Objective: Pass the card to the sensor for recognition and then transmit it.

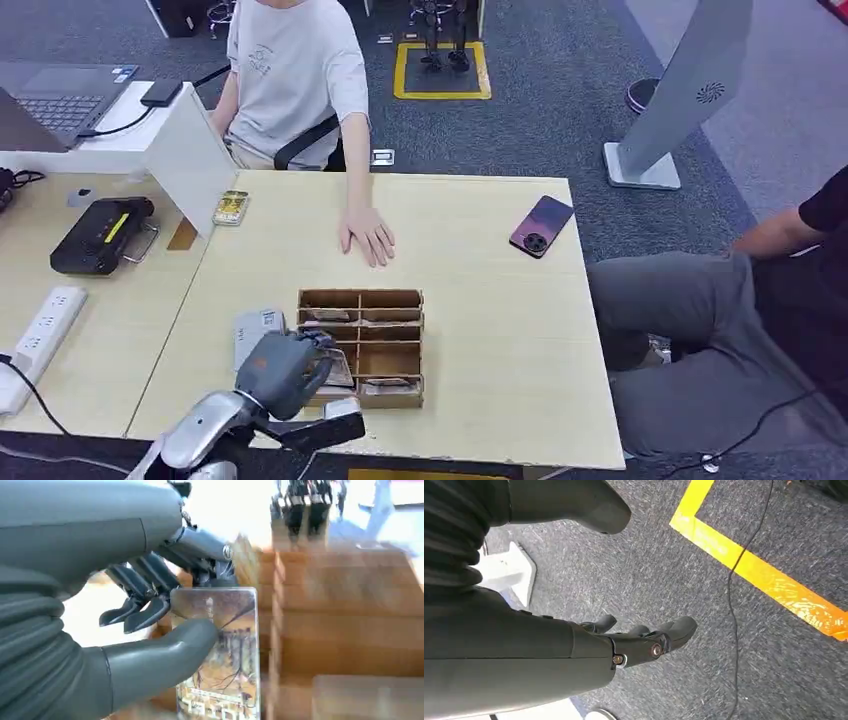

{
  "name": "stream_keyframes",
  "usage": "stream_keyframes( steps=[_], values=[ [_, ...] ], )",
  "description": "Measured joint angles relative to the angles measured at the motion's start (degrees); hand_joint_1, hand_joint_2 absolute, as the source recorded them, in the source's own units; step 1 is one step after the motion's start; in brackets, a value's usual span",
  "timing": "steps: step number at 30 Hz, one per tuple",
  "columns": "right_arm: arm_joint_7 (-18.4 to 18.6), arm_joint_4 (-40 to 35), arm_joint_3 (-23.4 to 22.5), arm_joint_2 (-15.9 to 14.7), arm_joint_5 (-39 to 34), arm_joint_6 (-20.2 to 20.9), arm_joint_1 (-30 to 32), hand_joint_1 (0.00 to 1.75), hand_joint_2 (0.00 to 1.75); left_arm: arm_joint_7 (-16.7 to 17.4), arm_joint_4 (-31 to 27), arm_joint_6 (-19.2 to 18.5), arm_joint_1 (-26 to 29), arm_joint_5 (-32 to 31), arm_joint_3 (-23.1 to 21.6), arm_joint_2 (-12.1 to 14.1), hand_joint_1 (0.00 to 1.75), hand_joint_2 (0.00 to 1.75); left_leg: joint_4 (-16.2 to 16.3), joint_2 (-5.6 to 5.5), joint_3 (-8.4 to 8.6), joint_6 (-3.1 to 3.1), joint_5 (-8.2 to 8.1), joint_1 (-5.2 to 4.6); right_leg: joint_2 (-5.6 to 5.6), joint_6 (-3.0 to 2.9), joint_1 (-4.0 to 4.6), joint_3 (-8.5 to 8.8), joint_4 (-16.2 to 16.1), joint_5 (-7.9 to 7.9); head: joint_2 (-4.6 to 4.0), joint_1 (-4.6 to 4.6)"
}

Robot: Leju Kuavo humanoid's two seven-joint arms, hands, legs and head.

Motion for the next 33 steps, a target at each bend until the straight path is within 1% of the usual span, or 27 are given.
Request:
stream_keyframes(
  steps=[1,2,3,5,6,7,10,12,14,16,19,22,24,26,27,28,30,32,33],
  values=[
    [-0.21,0.07,-0.07,-0.04,0.22,-0.02,-0.01,0.00,1.75,-0.78,-0.61,-0.71,-2.51,2.20,0.80,1.42,1.75,1.75,0.00,-0.01,0.00,-0.05,0.06,0.02,-0.01,-0.03,0.03,0.00,0.01,0.03,0.00,0.02],
    [-0.46,0.13,-0.15,-0.11,0.48,-0.15,-0.01,0.00,1.75,-1.44,-1.07,-2.26,-5.34,4.71,1.59,2.93,1.75,1.75,0.00,-0.03,0.01,-0.03,0.07,0.02,-0.03,-0.06,0.03,0.00,0.01,0.05,0.00,-0.02],
    [-0.59,0.24,-0.22,-0.22,0.68,-0.22,-0.01,0.00,1.75,-2.12,-1.29,-4.60,-8.82,8.29,2.30,4.30,1.75,1.75,0.00,-0.03,-0.01,-0.04,0.13,0.05,-0.03,-0.09,0.07,-0.01,0.04,0.08,0.00,-0.02],
    [-1.18,0.59,-0.28,-0.55,1.22,-0.68,-0.04,0.00,1.75,-2.84,-1.33,-9.60,-16.67,16.66,4.05,8.96,1.75,1.75,0.00,-0.02,-0.03,-0.17,0.24,0.14,-0.02,-0.25,0.14,-0.05,0.04,0.21,0.00,0.02],
    [-1.48,0.79,-0.33,-0.78,1.36,-0.79,-0.07,0.00,1.75,-3.01,-1.22,-12.36,-20.87,21.24,5.13,10.88,1.75,1.75,0.00,0.03,-0.09,-0.19,0.25,0.17,0.04,-0.29,0.18,-0.12,0.08,0.27,0.00,-0.07],
    [-1.73,0.96,-0.39,-0.98,1.40,-0.87,-0.06,0.00,1.75,-3.04,-1.07,-13.98,-24.73,24.28,5.98,12.96,1.75,1.75,0.00,0.05,-0.10,-0.21,0.26,0.17,0.07,-0.28,0.18,-0.16,0.08,0.28,0.00,-0.06],
    [-2.27,1.53,-0.70,-1.51,1.53,-0.96,-0.03,0.00,1.75,-2.40,-0.24,-16.55,-34.42,29.51,7.32,17.77,1.75,1.75,0.00,0.15,-0.11,-0.21,0.26,0.16,0.17,-0.28,0.18,-0.21,0.08,0.28,0.00,-0.07],
    [-2.58,1.94,-0.81,-1.84,1.57,-1.07,-0.04,0.00,1.75,-1.42,0.46,-17.35,-39.19,32.19,7.36,20.90,1.75,1.75,0.00,0.19,-0.14,-0.22,0.25,0.17,0.24,-0.27,0.18,-0.27,0.08,0.27,0.00,-0.04],
    [-2.75,2.30,-0.92,-2.08,1.75,-1.18,-0.07,0.00,1.75,-0.63,0.97,-17.57,-42.37,32.73,7.36,22.83,1.75,1.75,-0.01,0.19,-0.14,-0.21,0.22,0.13,0.24,-0.26,0.17,-0.28,0.08,0.26,0.00,-0.07],
    [-2.80,2.51,-0.98,-2.25,1.79,-1.24,-0.14,0.00,1.75,0.02,1.29,-17.46,-44.13,32.69,7.34,24.16,1.75,1.75,-0.01,0.18,-0.15,-0.21,0.21,0.13,0.23,-0.27,0.17,-0.29,0.07,0.23,0.00,-0.07],
    [-2.80,2.84,-1.05,-2.47,1.81,-1.36,-0.34,0.00,1.75,0.26,1.69,-17.24,-45.26,32.51,7.32,25.23,1.75,1.75,-0.01,0.18,-0.17,-0.21,0.21,0.13,0.23,-0.27,0.16,-0.30,0.06,0.23,0.00,-0.06],
    [-2.88,2.99,-1.09,-2.54,1.90,-1.55,-0.42,0.00,1.75,0.51,1.97,-17.11,-45.72,32.47,7.25,25.78,1.75,1.75,-0.01,0.18,-0.16,-0.21,0.21,0.13,0.23,-0.27,0.15,-0.30,0.06,0.24,0.00,-0.07],
    [-2.99,3.17,-1.07,-2.60,2.31,-1.73,-0.54,0.00,1.75,1.51,2.62,-17.26,-46.28,31.62,6.88,25.69,1.75,1.75,0.00,0.18,-0.15,-0.21,0.22,0.13,0.23,-0.27,0.14,-0.32,0.05,0.24,0.00,-0.04],
    [-3.36,3.28,-1.07,-2.71,2.58,-1.99,-0.65,0.00,1.75,3.34,4.54,-18.81,-48.02,29.90,5.34,25.06,1.75,1.75,0.01,0.14,-0.15,-0.21,0.22,0.13,0.18,-0.27,0.14,-0.35,0.03,0.25,0.00,-0.07],
    [-3.56,3.30,-1.05,-2.78,2.71,-2.08,-0.71,0.00,1.75,4.36,6.13,-18.90,-49.19,28.79,4.32,24.05,1.75,1.75,0.01,0.08,-0.16,-0.18,0.25,0.12,0.09,-0.25,0.14,-0.29,0.03,0.26,0.00,-0.09],
    [-3.89,3.41,-0.98,-2.86,2.97,-2.36,-0.94,0.00,1.75,6.06,8.75,-18.55,-50.37,26.93,2.70,22.74,1.75,1.75,0.01,0.03,-0.15,-0.14,0.28,0.10,0.03,-0.25,0.13,-0.27,0.03,0.27,0.00,0.04],
    [-4.57,3.58,-0.87,-2.99,3.12,-2.86,-1.38,0.00,1.75,8.77,13.55,-17.15,-52.14,21.64,0.45,19.89,1.75,1.75,0.01,0.03,-0.15,-0.15,0.31,0.09,0.04,-0.20,0.11,-0.26,0.03,0.33,0.00,-0.04],
    [-4.87,3.83,-0.76,-3.10,3.19,-2.97,-1.77,0.00,1.75,10.05,19.61,-16.48,-53.44,16.66,-2.62,16.75,1.75,1.75,0.01,0.07,-0.13,-0.12,0.33,0.06,0.09,-0.19,0.10,-0.23,0.03,0.40,0.00,0.00],
    [-5.05,3.91,-0.72,-3.10,3.19,-2.97,-1.85,0.00,1.75,10.34,21.89,-16.07,-53.58,15.56,-3.47,15.64,1.75,1.75,0.01,0.16,-0.13,-0.12,0.33,0.06,0.17,-0.17,0.10,-0.24,0.03,0.42,0.00,-0.06]
  ],
)
